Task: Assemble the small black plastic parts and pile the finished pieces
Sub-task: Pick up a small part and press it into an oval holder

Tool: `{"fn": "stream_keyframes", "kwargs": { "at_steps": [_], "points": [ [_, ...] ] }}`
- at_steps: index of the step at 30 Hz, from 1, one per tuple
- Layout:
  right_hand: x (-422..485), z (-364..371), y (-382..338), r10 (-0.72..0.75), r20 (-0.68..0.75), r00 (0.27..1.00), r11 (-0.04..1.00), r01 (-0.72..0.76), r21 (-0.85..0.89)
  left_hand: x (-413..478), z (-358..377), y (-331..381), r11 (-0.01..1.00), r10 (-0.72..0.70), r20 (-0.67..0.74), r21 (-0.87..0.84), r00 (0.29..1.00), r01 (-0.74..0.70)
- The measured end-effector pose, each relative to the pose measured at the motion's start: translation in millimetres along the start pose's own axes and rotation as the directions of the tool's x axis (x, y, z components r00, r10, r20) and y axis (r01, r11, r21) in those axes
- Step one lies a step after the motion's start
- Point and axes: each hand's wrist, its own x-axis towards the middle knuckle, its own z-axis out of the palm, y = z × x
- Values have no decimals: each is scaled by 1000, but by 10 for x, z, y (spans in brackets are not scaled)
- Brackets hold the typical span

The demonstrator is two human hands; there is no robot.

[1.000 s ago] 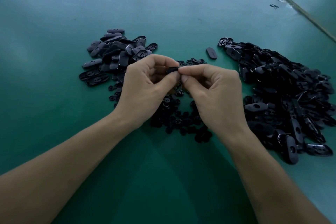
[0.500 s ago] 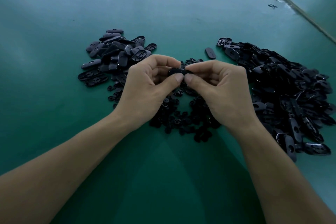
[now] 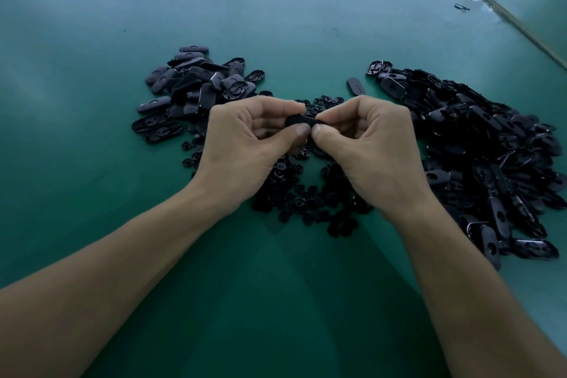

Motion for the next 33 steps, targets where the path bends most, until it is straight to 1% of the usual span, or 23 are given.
{"fn": "stream_keyframes", "kwargs": {
  "at_steps": [4, 7, 10, 12, 14, 17, 20, 24, 27, 30, 33],
  "points": [
    [-10, -25, 9, -38, 28, 999, 999, 38, 23, -7, -7, -7, 998, -28, -37, -50, 999, 26],
    [-18, -20, 18, -64, 41, 997, 998, 65, -9, -3, -12, -19, 999, -36, -62, -36, 997, 34],
    [-21, -1, 37, -46, 0, 999, 998, 46, -50, 9, -11, -27, 999, -41, -94, -34, 995, 38],
    [-17, -32, 56, -62, -79, 995, 982, 47, -182, 26, -17, -37, 998, -27, -139, -62, 990, 18],
    [-13, -87, 66, -77, -103, 992, 935, 36, -354, 47, -29, -43, 994, -24, -196, -108, 980, 2],
    [-31, -124, 97, -32, -53, 998, 854, 0, -520, 77, -26, -42, 982, -68, -289, -189, 955, 13],
    [-51, -117, 102, -1, 7, 1000, 806, 5, -591, 110, -29, -37, 961, -147, -358, -273, 922, 47],
    [-55, -131, 105, 18, 35, 999, 809, 6, -587, 128, -45, -37, 954, -221, -398, -277, 890, 113],
    [-60, -114, 89, 3, 30, 1000, 838, 14, -546, 138, -70, -45, 953, -243, -374, -264, 895, 148],
    [-43, -97, 71, -45, -11, 999, 917, 37, -397, 129, -82, -53, 962, -213, -349, -241, 913, 132],
    [-43, -91, 42, -88, -82, 993, 972, 68, -223, 104, -70, -53, 978, -136, -324, -197, 936, 73]
  ]
}}
